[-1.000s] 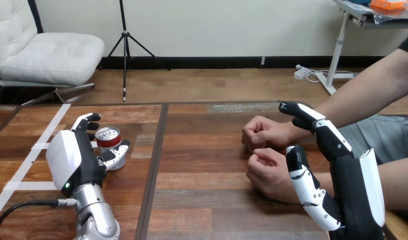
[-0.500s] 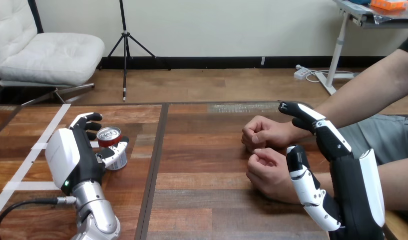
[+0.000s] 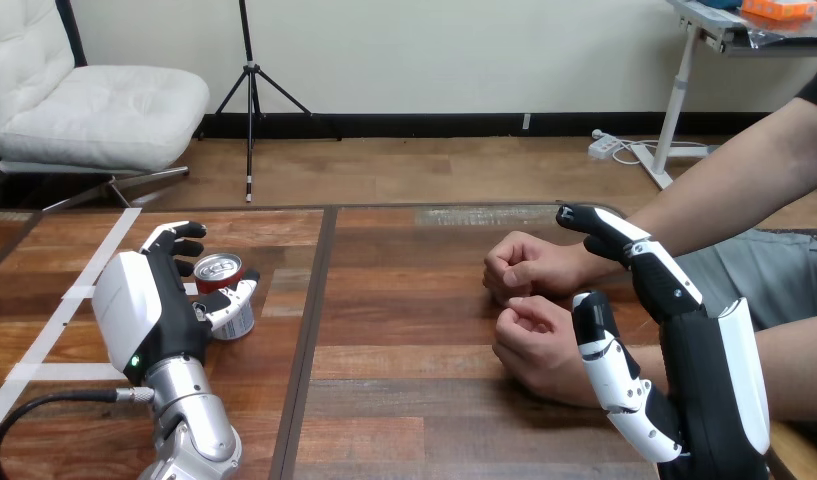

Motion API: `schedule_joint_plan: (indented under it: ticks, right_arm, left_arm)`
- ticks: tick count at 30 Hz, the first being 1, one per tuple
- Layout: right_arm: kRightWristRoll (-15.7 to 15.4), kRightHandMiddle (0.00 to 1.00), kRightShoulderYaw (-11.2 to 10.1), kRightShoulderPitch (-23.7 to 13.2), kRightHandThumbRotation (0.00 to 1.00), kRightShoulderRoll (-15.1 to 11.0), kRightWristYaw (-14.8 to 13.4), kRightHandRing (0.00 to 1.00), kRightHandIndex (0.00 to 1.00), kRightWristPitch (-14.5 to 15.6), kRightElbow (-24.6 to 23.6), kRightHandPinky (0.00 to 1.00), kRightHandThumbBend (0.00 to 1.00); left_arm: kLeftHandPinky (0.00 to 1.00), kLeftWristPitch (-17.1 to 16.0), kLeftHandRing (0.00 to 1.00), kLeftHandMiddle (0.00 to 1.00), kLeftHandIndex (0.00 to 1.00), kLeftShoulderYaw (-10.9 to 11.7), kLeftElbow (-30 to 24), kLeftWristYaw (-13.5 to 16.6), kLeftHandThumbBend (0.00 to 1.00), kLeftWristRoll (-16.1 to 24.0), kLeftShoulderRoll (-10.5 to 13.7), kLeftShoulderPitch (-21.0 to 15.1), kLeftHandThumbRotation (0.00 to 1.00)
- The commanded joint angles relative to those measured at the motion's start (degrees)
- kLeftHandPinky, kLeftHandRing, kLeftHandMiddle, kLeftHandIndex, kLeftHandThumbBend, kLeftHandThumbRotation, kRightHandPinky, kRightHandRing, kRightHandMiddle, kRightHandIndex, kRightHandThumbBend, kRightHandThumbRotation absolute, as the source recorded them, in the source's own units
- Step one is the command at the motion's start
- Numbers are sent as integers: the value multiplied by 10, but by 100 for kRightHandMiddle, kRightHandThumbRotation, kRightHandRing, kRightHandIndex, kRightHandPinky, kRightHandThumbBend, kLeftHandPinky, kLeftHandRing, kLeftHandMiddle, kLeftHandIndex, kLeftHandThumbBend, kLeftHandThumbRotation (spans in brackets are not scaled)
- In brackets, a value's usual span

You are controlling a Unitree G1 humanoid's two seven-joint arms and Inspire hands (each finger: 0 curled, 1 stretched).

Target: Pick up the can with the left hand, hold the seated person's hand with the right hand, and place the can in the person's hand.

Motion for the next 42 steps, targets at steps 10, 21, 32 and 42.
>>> schedule_joint_plan:
  ticks: [10,21,32,42]
  right_arm:
    - [3,81,-2,-18,71,-4,-2,85,79,-9,-22,82,31]
    - [1,80,-1,-17,70,-3,-3,83,78,-9,-22,81,31]
    - [2,80,1,-15,70,-1,-2,83,78,-7,-25,79,31]
    - [-2,79,0,-14,69,1,-3,82,78,-4,-28,78,31]
  left_arm:
    - [58,7,66,69,70,-9,6,-1,74,8,11,-45,1]
    - [61,29,70,74,74,-15,5,-6,75,14,13,-45,9]
    - [65,54,76,80,81,-19,-1,-7,78,16,12,-44,22]
    - [68,72,79,84,84,-20,-7,-7,81,13,11,-44,28]
